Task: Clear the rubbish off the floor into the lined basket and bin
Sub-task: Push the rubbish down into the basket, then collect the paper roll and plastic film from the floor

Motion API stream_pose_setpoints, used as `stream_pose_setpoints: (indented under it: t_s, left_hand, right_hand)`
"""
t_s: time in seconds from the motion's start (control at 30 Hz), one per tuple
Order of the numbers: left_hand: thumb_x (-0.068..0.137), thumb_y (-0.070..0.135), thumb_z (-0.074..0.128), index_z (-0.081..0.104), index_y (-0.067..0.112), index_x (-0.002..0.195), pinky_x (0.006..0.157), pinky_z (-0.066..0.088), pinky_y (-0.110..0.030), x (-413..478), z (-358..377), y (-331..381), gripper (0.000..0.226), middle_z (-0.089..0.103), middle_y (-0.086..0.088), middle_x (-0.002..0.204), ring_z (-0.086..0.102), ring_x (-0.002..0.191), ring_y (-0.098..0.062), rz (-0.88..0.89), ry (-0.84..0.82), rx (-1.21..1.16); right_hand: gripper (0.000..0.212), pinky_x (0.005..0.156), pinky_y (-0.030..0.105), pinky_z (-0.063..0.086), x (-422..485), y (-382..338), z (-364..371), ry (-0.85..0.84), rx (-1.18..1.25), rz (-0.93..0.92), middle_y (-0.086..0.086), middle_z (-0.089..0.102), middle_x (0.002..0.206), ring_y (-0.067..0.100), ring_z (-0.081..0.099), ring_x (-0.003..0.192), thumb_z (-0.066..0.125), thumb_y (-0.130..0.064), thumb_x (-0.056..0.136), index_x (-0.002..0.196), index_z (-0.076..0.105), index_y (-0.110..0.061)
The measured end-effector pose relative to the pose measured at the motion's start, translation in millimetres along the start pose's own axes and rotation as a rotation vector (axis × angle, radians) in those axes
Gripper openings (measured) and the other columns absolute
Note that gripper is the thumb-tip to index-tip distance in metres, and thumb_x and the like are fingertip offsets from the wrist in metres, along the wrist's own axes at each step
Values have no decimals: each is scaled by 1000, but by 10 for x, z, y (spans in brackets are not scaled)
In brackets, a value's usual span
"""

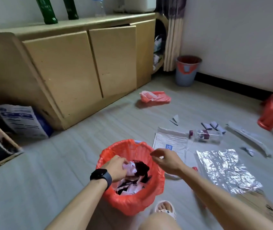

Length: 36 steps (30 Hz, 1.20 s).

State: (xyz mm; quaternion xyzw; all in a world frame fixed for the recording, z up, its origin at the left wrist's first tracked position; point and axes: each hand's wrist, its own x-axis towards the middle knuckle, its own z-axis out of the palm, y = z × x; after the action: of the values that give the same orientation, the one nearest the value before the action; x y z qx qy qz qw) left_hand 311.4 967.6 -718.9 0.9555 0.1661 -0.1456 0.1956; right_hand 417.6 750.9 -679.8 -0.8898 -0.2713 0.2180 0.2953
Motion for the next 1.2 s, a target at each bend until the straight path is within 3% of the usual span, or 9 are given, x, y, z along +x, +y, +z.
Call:
stream_pose_setpoints:
  t_s: [0.1,0.2,0.37,0.5,0.7,0.87,1.2]
  left_hand:
    - [89,25,50,62,29,123,103,42,-32,144,-95,276,36,56,-1,132,54,122,-18,93,23,47]
    - [88,24,50,64,29,122,102,43,-31,292,-168,700,37,60,2,130,55,122,-17,209,43,76]
    - [90,27,52,60,30,125,104,39,-29,630,91,1634,36,57,3,131,51,123,-16,388,-19,88]
    - [91,32,51,56,36,127,105,40,-35,898,626,2236,36,50,7,137,47,128,-17,455,-118,100]
    - [91,28,47,55,32,131,98,45,-33,1415,1430,2708,40,49,2,136,51,124,-19,488,-284,196]
    - [93,28,47,57,31,128,98,46,-36,2215,1871,2949,36,50,2,133,51,122,-19,479,-326,262]
    - [92,25,51,60,28,124,97,46,-36,3637,2030,3463,33,53,-3,134,53,120,-23,494,-274,274]
  right_hand:
    - [21,83,22,48,-99,268,-648,-1,-178,-4,-3,75,107,16,69,98,59,-21,93,109,73,-19]
    - [20,86,35,53,-239,609,-1252,65,-333,43,4,75,104,27,68,96,56,-20,94,104,73,-15]
    - [22,89,33,51,-601,1464,-1800,253,-255,252,7,74,110,26,67,101,59,-22,95,110,72,-15]
    - [21,79,23,46,-812,2237,-1632,310,-125,410,2,75,106,19,66,92,61,-24,93,111,71,-18]
    - [27,91,30,51,-749,3237,-983,199,-4,538,-1,73,110,18,66,100,59,-27,93,118,66,-20]
    - [30,91,32,51,-396,3957,-677,191,52,566,-1,70,116,18,65,102,58,-27,93,122,64,-20]
    - [38,96,35,44,480,5132,-1219,390,46,674,7,62,127,25,63,109,57,-26,88,125,61,-22]
